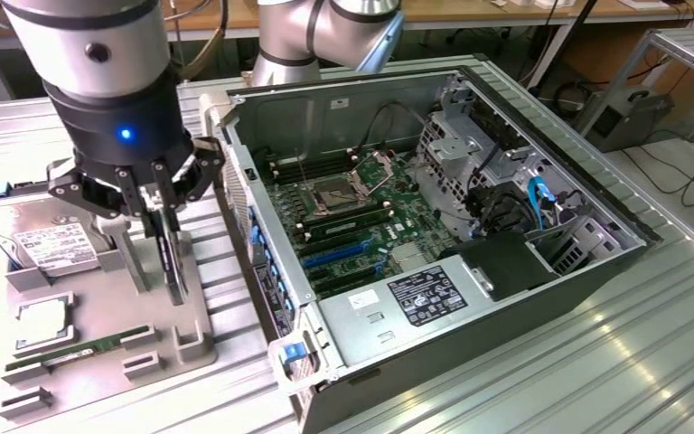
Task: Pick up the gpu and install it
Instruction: 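Pick up the gpu and move the gpu toward the slot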
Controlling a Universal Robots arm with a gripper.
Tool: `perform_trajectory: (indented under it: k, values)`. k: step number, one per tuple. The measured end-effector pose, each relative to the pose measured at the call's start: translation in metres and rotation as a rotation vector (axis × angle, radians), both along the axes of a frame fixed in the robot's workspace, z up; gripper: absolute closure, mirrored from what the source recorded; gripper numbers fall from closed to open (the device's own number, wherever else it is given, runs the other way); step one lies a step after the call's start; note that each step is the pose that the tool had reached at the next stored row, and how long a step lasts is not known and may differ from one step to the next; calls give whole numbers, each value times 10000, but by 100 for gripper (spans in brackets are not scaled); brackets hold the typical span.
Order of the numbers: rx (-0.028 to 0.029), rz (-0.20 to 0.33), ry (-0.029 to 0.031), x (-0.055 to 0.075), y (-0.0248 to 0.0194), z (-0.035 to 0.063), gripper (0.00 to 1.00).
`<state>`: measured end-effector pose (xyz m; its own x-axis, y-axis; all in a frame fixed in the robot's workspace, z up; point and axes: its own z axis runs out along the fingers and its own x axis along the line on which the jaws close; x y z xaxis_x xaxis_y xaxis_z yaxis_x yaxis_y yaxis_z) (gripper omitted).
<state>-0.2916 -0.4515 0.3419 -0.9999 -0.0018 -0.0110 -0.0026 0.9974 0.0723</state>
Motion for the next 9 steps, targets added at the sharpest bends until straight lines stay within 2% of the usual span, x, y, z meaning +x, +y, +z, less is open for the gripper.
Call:
perform_trajectory:
  k: [5,7,9]
  values:
    - [56,32,0,37,-49,245,74]
    - [124,49,0,120,-99,450,74]
    - [171,53,-1,193,-123,547,74]
